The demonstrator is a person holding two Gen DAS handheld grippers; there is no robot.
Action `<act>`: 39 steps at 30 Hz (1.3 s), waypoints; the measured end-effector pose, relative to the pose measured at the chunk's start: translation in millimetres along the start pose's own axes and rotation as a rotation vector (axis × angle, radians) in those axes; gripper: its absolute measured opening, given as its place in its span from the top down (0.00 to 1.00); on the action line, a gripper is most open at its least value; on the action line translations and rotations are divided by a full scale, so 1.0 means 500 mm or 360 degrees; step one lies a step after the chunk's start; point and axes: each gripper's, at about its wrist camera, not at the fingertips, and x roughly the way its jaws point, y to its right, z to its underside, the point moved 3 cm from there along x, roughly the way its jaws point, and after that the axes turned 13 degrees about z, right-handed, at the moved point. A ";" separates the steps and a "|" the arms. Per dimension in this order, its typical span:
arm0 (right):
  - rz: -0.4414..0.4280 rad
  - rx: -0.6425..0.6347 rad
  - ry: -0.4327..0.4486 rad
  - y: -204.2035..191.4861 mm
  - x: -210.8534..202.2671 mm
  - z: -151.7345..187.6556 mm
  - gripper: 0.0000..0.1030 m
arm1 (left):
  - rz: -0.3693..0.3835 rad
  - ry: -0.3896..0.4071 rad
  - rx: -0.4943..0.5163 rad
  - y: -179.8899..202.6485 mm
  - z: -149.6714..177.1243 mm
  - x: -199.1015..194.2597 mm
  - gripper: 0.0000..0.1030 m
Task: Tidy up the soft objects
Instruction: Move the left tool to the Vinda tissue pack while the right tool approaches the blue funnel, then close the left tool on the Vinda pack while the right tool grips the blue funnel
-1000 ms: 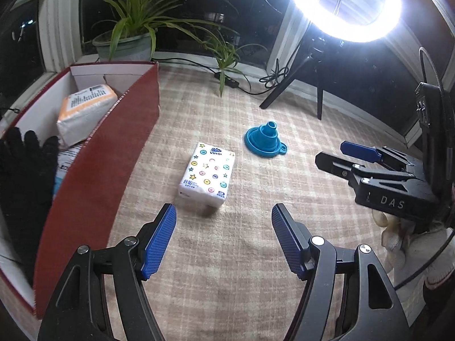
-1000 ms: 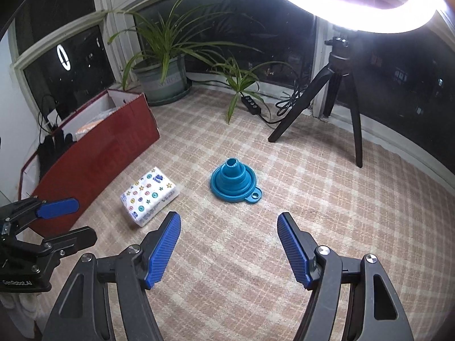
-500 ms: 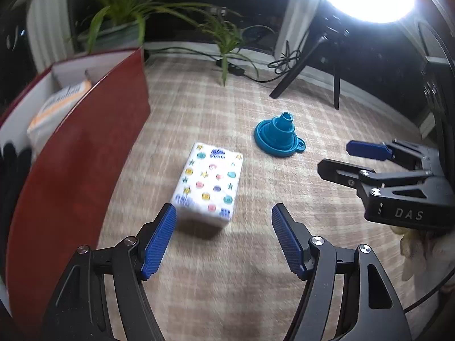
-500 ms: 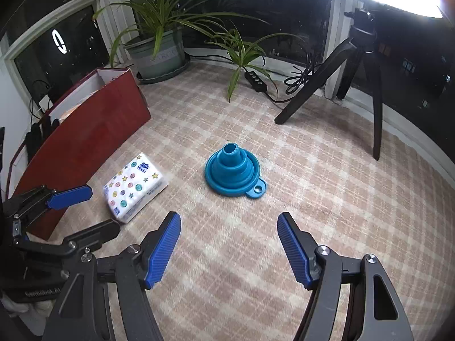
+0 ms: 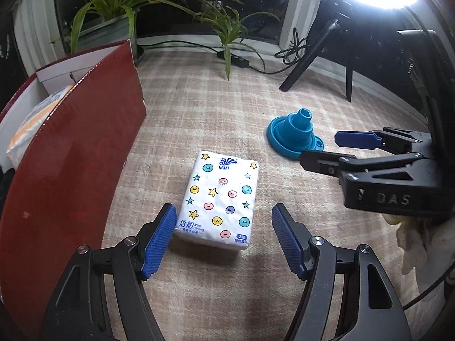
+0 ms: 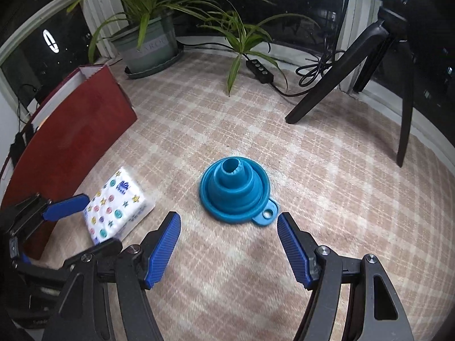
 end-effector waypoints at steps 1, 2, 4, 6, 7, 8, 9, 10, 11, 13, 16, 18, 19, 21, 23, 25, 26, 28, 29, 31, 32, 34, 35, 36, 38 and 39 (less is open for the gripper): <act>0.0005 0.0000 0.0000 -0.001 0.003 -0.002 0.35 | -0.0002 -0.0003 0.0000 -0.001 0.000 0.001 0.33; 0.0014 -0.0003 0.0003 -0.004 0.007 -0.006 0.35 | -0.0010 -0.0006 0.0007 -0.001 0.001 0.003 0.33; 0.0025 -0.0009 0.0003 -0.008 0.012 -0.010 0.35 | -0.0020 -0.0015 0.0008 -0.004 0.001 0.007 0.33; 0.0032 -0.0016 -0.0001 -0.012 0.018 -0.014 0.35 | -0.0024 -0.0020 -0.0002 -0.008 0.001 0.011 0.33; 0.0030 -0.0018 -0.0004 -0.014 0.021 -0.017 0.35 | -0.0026 -0.0017 -0.0008 -0.011 0.001 0.012 0.33; 0.0028 -0.0018 -0.0008 -0.015 0.024 -0.018 0.35 | -0.0026 -0.0014 -0.0014 -0.013 0.000 0.013 0.33; 0.0027 -0.0017 -0.0010 -0.015 0.027 -0.020 0.35 | -0.0027 -0.0013 -0.0021 -0.015 -0.002 0.014 0.33; 0.0018 -0.0011 -0.0014 -0.015 0.030 -0.021 0.35 | -0.0023 -0.0011 -0.0033 -0.017 -0.003 0.015 0.33; 0.0011 -0.0005 -0.0017 -0.014 0.033 -0.022 0.35 | -0.0020 -0.0012 -0.0039 -0.018 -0.003 0.015 0.33; -0.0007 0.0015 -0.0029 -0.012 0.041 -0.026 0.35 | -0.0031 -0.0013 -0.0044 -0.019 -0.004 0.017 0.33; -0.0021 0.0040 -0.0033 -0.009 0.048 -0.031 0.35 | -0.0025 -0.0015 -0.0055 -0.023 -0.005 0.021 0.37; -0.0033 0.0049 -0.0036 -0.007 0.050 -0.034 0.35 | -0.0013 -0.0020 -0.0078 -0.026 -0.005 0.026 0.38; -0.0036 0.0050 -0.0039 -0.007 0.052 -0.036 0.35 | -0.0005 -0.0022 -0.0089 -0.027 -0.004 0.029 0.38; -0.0030 0.0042 -0.0043 -0.007 0.054 -0.039 0.35 | -0.0007 -0.0022 -0.0098 -0.028 -0.004 0.033 0.38; -0.0018 0.0028 -0.0042 -0.009 0.058 -0.043 0.35 | -0.0012 -0.0023 -0.0098 -0.028 -0.003 0.035 0.39; -0.0004 0.0016 -0.0039 -0.011 0.060 -0.044 0.35 | -0.0013 -0.0019 -0.0090 -0.027 -0.004 0.036 0.43; 0.0001 0.0013 -0.0039 -0.012 0.061 -0.045 0.35 | -0.0012 -0.0018 -0.0089 -0.027 -0.004 0.036 0.44; 0.0008 0.0007 -0.0035 -0.014 0.063 -0.049 0.35 | -0.0012 -0.0014 -0.0094 -0.028 -0.005 0.036 0.47; 0.0009 0.0006 -0.0035 -0.014 0.064 -0.050 0.35 | -0.0012 -0.0012 -0.0098 -0.029 -0.006 0.036 0.47; 0.0015 -0.0003 -0.0032 -0.015 0.065 -0.051 0.38 | -0.0013 -0.0009 -0.0103 -0.031 -0.008 0.037 0.48; 0.0030 -0.0014 -0.0029 -0.015 0.065 -0.051 0.42 | -0.0014 -0.0007 -0.0105 -0.031 -0.010 0.037 0.48; 0.0035 -0.0021 -0.0028 -0.012 0.066 -0.051 0.46 | -0.0013 -0.0003 -0.0111 -0.033 -0.010 0.038 0.48; 0.0027 -0.0018 -0.0030 -0.010 0.067 -0.051 0.46 | -0.0014 -0.0001 -0.0111 -0.033 -0.010 0.038 0.48; 0.0021 -0.0019 -0.0030 -0.009 0.067 -0.051 0.47 | -0.0014 0.0002 -0.0110 -0.033 -0.010 0.038 0.48; 0.0020 -0.0022 -0.0027 -0.008 0.065 -0.049 0.51 | -0.0017 0.0005 -0.0108 -0.033 -0.009 0.037 0.49; 0.0028 -0.0021 -0.0021 -0.007 0.064 -0.049 0.57 | -0.0016 0.0006 -0.0108 -0.033 -0.009 0.037 0.49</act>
